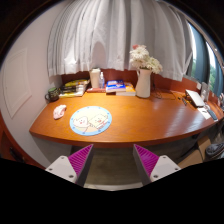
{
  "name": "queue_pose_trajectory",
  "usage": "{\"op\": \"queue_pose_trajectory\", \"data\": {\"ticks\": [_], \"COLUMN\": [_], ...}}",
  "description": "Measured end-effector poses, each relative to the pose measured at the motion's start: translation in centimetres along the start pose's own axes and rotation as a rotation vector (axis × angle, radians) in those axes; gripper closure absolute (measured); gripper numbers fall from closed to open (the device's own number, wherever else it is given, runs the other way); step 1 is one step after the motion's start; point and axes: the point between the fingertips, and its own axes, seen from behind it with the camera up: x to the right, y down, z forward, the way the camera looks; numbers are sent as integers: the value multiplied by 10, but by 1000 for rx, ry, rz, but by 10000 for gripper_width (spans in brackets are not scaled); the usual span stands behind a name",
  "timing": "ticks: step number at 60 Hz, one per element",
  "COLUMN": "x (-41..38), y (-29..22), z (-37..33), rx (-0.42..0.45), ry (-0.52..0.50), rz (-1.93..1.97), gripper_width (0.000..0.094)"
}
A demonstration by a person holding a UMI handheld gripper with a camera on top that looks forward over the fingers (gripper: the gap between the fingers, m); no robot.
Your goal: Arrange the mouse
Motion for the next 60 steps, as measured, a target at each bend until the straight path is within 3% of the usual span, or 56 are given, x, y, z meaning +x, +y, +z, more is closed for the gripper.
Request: {"op": "queue_pose_trajectory", "data": {"ticks": [12,23,41,60], "x": [-96,-190,-298,-339], "y": [42,43,-22,-79], "z": [43,91,181,265], "rx": [-97,-146,-145,-152], "ry": [-107,-193,-223,-191], "rz": [-35,-70,-87,-79], "gripper_width": [149,146,147,144]}}
